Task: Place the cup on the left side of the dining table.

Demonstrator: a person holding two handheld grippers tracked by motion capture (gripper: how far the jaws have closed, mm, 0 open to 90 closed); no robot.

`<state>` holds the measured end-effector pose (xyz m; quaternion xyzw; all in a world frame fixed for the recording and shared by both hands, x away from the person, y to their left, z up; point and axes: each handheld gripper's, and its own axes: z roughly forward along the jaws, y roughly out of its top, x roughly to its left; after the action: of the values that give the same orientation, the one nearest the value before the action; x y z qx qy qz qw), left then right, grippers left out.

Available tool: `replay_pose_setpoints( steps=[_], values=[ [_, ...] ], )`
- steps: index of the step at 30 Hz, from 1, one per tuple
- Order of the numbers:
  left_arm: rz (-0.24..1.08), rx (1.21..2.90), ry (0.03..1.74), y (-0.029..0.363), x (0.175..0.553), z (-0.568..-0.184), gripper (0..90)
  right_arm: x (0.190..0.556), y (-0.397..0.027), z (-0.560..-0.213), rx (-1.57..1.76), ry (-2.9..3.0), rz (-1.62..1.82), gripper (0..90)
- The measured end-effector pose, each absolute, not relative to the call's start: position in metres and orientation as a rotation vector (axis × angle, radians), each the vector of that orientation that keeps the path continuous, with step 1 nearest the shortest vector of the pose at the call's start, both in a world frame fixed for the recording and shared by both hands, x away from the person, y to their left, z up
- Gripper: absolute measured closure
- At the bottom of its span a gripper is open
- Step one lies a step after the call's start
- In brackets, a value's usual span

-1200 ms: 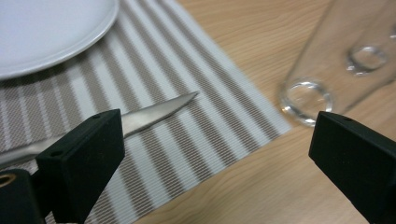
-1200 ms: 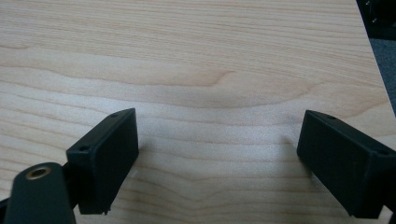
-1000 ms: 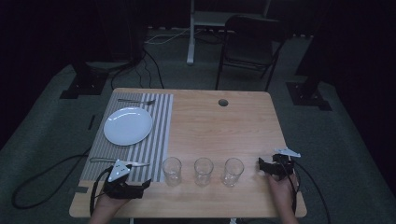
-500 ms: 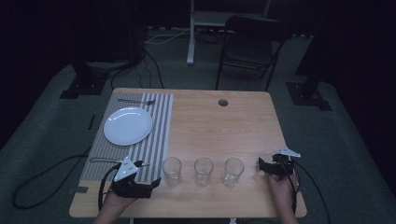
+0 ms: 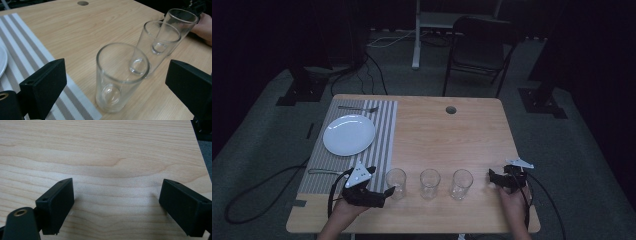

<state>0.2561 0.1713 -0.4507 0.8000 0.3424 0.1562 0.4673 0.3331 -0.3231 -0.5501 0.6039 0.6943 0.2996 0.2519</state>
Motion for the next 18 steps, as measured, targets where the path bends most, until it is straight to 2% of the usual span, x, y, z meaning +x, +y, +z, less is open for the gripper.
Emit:
replay_pose_setpoints(
  steps=[18],
  values=[
    [0.334, 2.029, 0.765, 0.123, 0.273, -0.442, 4.0, 0.333, -0.323, -0.55, 1.643, 1.889, 0.815, 12.2]
  ],
)
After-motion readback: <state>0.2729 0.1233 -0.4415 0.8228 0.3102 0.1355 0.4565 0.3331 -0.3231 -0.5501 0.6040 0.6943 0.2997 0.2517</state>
